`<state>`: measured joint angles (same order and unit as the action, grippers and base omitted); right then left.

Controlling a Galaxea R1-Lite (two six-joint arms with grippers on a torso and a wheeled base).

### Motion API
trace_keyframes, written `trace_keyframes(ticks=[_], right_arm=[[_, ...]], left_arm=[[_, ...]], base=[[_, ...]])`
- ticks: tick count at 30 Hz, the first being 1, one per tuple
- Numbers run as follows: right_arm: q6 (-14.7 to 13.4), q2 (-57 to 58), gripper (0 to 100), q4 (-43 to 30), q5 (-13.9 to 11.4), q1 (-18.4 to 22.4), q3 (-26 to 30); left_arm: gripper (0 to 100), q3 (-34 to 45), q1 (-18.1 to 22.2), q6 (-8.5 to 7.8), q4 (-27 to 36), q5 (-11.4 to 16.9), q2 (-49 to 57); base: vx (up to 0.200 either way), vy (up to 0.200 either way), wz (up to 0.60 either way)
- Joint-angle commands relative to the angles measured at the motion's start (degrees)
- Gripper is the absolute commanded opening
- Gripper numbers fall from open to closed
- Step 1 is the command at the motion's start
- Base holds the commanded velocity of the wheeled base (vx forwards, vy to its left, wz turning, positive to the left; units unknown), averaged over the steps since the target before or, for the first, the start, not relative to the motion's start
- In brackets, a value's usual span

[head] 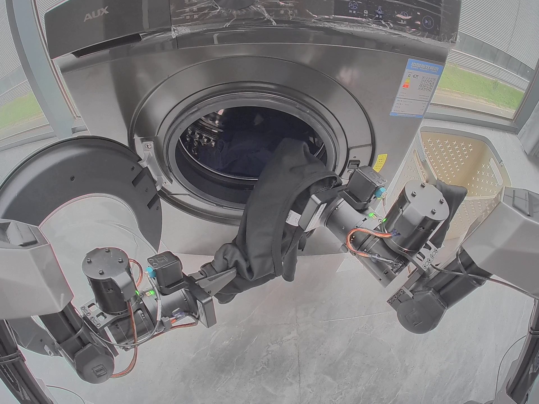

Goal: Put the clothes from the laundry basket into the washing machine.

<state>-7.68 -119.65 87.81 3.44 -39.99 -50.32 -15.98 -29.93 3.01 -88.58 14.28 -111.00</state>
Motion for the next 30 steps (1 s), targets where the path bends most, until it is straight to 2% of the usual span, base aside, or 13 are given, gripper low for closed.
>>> trace_keyframes(ticks=[1, 10, 11, 12, 13, 15, 16, 22, 30], right_arm=[[0.0, 0.0, 0, 0.0, 0.0, -0.2, -0.1], [0.1, -0.2, 0, -0.4, 0.0, -0.2, -1.8], [0.1, -0.4, 0, -0.4, 0.0, -0.2, -2.1], [0.1, -0.4, 0, -0.4, 0.0, -0.2, -2.1], [0.1, -0.4, 0, -0.4, 0.0, -0.2, -2.1], [0.0, -0.4, 0, -0.4, 0.0, -0.2, -2.4], [0.0, -0.4, 0, -0.4, 0.0, -0.2, -2.3], [0.0, -0.5, 0, -0.4, 0.0, -0.2, -2.4], [0.0, -0.8, 0, -0.2, 0.0, -2.1, -1.4]], left_arm=[[100, -0.1, 0.1, 0.07, 0.0, 0.1, -1.2], [100, 2.7, -0.5, -0.02, 0.1, 0.6, -2.0], [100, 4.4, -0.7, -0.29, 0.1, 2.3, -2.6], [100, 4.4, -0.7, -0.29, 0.1, 2.3, -2.6], [100, 6.1, -0.7, -2.75, 0.0, 4.6, -3.9], [100, 7.2, -0.6, -5.12, 0.0, 5.6, -4.4], [100, 7.5, -0.6, -5.38, 0.0, 5.8, -4.4], [100, 7.6, -0.7, -5.74, 0.0, 5.9, -4.5], [100, 3.1, -0.7, -5.91, 0.0, 5.6, -3.0]], base=[[0.000, 0.000, 0.00], [0.000, 0.000, 0.00], [0.000, 0.000, 0.00], [0.000, 0.000, 0.00], [0.000, 0.000, 0.00], [0.000, 0.000, 0.00], [0.000, 0.000, 0.00], [0.000, 0.000, 0.00], [0.000, 0.000, 0.00]])
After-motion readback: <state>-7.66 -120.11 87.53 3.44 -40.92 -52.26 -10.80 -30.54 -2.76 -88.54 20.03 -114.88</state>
